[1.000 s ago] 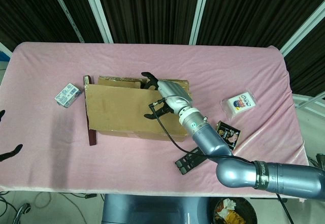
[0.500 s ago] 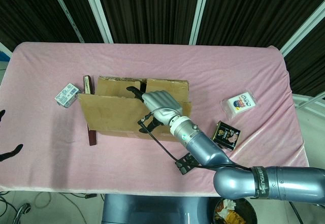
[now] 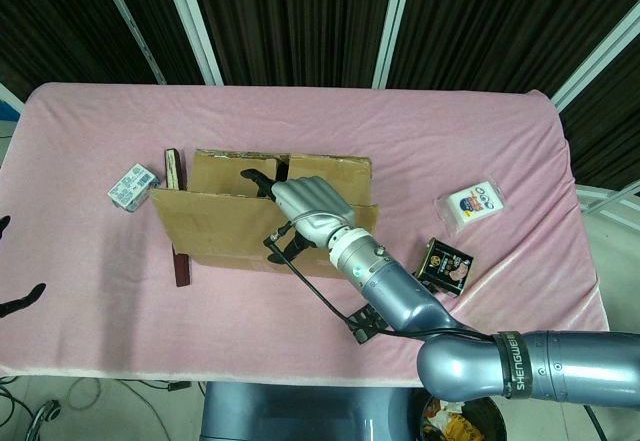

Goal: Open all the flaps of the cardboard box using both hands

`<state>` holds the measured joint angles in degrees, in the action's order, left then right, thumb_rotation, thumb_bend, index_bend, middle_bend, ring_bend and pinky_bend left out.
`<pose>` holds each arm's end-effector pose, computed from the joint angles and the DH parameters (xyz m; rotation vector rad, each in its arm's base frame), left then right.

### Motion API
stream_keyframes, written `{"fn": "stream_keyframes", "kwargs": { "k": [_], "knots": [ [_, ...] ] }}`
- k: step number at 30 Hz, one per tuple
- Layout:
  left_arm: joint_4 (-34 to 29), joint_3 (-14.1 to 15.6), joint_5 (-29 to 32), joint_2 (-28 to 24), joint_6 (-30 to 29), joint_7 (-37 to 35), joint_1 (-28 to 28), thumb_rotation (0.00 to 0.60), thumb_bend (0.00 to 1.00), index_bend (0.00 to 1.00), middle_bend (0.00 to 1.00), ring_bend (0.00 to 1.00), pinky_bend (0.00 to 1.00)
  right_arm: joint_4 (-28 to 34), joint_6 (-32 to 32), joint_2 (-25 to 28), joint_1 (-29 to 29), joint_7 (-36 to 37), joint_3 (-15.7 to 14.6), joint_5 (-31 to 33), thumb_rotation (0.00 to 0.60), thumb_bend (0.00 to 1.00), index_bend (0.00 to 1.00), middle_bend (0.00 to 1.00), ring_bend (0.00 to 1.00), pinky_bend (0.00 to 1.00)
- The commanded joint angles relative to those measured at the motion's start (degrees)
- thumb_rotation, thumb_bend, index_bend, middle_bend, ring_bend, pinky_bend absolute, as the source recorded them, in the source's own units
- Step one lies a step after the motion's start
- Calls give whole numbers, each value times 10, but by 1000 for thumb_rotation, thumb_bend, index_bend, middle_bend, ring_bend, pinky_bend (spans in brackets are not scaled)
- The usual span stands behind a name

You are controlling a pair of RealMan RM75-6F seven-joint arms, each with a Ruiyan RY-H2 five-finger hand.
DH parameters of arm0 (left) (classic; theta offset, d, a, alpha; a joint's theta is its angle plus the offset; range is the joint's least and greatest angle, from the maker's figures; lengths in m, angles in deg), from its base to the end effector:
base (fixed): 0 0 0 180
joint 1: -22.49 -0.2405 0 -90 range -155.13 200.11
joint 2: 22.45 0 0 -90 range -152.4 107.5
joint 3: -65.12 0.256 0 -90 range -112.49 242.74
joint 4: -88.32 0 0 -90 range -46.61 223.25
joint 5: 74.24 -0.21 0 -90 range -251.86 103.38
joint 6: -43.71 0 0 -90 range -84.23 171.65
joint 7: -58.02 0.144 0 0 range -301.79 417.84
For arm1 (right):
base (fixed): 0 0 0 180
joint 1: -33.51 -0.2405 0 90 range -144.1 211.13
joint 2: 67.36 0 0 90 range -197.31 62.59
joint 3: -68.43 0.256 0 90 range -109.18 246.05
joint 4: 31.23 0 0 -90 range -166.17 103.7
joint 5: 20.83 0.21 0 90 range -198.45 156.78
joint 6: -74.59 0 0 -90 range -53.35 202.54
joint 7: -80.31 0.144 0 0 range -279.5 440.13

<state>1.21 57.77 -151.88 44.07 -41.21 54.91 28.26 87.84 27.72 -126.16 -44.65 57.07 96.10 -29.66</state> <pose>-0.3348 0.2019 0.1747 -1.2066 -0.9011 -0.9104 0.0956 -0.3382 0.1065 1.9986 -1.2937 1.1624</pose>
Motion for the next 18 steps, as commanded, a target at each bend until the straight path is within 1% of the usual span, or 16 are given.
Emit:
{"fn": "stream_keyframes", "kwargs": {
  "k": [1, 4, 11, 18],
  "knots": [
    [-1, -1, 1, -1, 0, -1, 0, 600, 126, 0, 0, 0, 0, 5, 3, 9, -7, 2, -2, 6, 594, 185, 52, 300, 425, 488],
    [-2, -2, 3, -1, 1, -2, -1, 600, 127, 0, 0, 0, 0, 15, 5, 19, -13, 3, -6, 13, 593, 185, 52, 299, 426, 507],
    [-3, -3, 2, -2, 1, -3, -1, 600, 127, 0, 0, 0, 0, 45, 5, 39, -30, 3, -12, 20, 592, 185, 52, 303, 430, 514],
    [-4, -3, 1, -2, 0, -5, -2, 600, 127, 0, 0, 0, 0, 70, 12, 59, -45, 7, -17, 37, 592, 185, 52, 322, 457, 535]
  ]
}}
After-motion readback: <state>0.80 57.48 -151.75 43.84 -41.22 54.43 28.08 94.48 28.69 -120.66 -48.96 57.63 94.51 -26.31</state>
